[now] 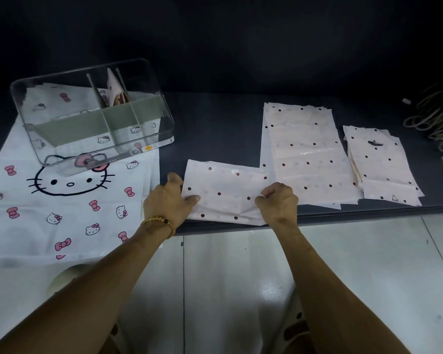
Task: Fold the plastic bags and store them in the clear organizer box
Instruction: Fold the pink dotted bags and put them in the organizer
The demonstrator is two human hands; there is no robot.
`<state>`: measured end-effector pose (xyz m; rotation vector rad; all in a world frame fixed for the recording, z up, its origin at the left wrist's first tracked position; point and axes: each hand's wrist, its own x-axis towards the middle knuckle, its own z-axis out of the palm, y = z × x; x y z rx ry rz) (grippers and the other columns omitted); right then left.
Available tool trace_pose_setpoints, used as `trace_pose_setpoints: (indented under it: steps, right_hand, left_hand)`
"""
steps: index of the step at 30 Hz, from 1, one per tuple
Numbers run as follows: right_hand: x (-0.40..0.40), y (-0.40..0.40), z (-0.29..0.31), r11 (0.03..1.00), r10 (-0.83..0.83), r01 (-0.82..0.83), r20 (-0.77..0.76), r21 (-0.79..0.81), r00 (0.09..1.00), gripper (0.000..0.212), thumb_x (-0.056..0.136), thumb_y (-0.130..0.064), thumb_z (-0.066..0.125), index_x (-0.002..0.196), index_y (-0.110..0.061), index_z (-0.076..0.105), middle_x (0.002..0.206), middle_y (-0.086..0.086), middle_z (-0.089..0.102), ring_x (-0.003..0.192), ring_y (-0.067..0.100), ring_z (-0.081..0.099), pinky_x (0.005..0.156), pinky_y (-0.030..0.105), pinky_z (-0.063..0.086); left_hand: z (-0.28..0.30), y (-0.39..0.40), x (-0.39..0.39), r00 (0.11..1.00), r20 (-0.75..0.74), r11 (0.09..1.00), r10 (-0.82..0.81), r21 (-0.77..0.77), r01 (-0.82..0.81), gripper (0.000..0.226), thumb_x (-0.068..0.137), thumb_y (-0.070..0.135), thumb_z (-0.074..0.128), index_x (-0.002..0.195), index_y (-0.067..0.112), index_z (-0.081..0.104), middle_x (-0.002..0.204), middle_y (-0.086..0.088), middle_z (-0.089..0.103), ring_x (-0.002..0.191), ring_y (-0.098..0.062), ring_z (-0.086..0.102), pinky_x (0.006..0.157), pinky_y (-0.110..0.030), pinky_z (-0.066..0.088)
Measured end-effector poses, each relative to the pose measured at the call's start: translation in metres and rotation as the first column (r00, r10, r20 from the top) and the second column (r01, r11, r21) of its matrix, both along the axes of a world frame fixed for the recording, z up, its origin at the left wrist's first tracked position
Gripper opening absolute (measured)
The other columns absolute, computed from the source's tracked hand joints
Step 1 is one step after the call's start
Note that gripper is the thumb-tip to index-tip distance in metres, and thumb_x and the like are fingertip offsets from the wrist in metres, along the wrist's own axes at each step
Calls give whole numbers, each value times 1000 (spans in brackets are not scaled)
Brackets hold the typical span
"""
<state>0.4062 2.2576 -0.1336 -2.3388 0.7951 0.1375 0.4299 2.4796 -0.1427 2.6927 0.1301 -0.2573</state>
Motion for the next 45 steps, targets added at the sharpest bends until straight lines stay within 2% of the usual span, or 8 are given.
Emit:
trace_pose_setpoints:
  steps: [5,9,17,21,23,26,40,45]
  right_hand:
    - [0,3,-3,997,30,-30,-3,-73,1000,9,84,-8,60,79,-15,61,76,-6,57,62,9,47,50,5,29]
    - [1,-1,-7,998,4,-3,20,-56,1000,6,87,-13,63,81,-14,60,78,-6,56,68,11,48,58,13,33]
    - [-2,1,-5,988,-22,32,63,-150,998,25,87,-23,66,104,-10,54,90,6,61,88,28,60,67,26,42]
    - [-23,33,-9,718,565,-354,207,-599,798,36,77,-10,69,111,-2,61,111,18,62,104,36,59,89,43,48]
    - [-37,54,-22,606,752,-630,90,-486,653,44,88,-14,60,130,-4,54,137,19,52,130,33,46,112,41,30]
    - [-49,50,-36,589,776,-711,23,-384,630,48,101,-24,41,147,-11,33,156,8,25,146,22,17,118,34,8]
    - [-58,-31,-21,546,820,-751,54,-373,569,28,93,-25,61,115,-10,63,143,8,48,138,25,37,101,38,42]
    - [-55,-30,-19,589,794,-736,68,-335,604,22,99,-20,47,112,-8,61,142,7,50,138,22,37,107,39,41]
  left_hand:
    - [3,-7,-11,879,302,929,-370,132,346,44,83,25,69,123,13,54,125,-10,53,112,-32,52,84,-41,51]
    - [-16,-8,-21,754,136,766,-643,123,631,44,101,28,37,143,17,37,155,-1,26,145,-19,16,117,-33,21]
    - [-33,-9,-26,763,39,747,-645,245,618,60,100,42,17,150,19,-5,159,0,-7,145,-19,-12,114,-28,-12]
    - [-33,-11,-28,771,44,748,-636,284,600,61,98,45,9,150,16,-8,159,-3,-7,145,-20,-12,116,-32,-9]
    - [-32,-11,-29,767,37,744,-640,279,607,63,94,46,-4,149,15,-9,159,-5,-6,146,-21,-10,118,-35,-6]
    - [-32,-11,-29,763,44,739,-645,290,608,61,96,45,3,147,14,-11,159,-7,-4,146,-22,-7,118,-35,-4]
    - [-19,-11,-23,750,-28,714,-661,287,639,71,87,60,5,148,28,19,159,-4,5,146,-25,3,117,-40,7]
    - [-15,-11,-19,747,-37,710,-664,282,645,78,82,74,33,146,30,23,158,-6,11,144,-27,8,114,-45,19]
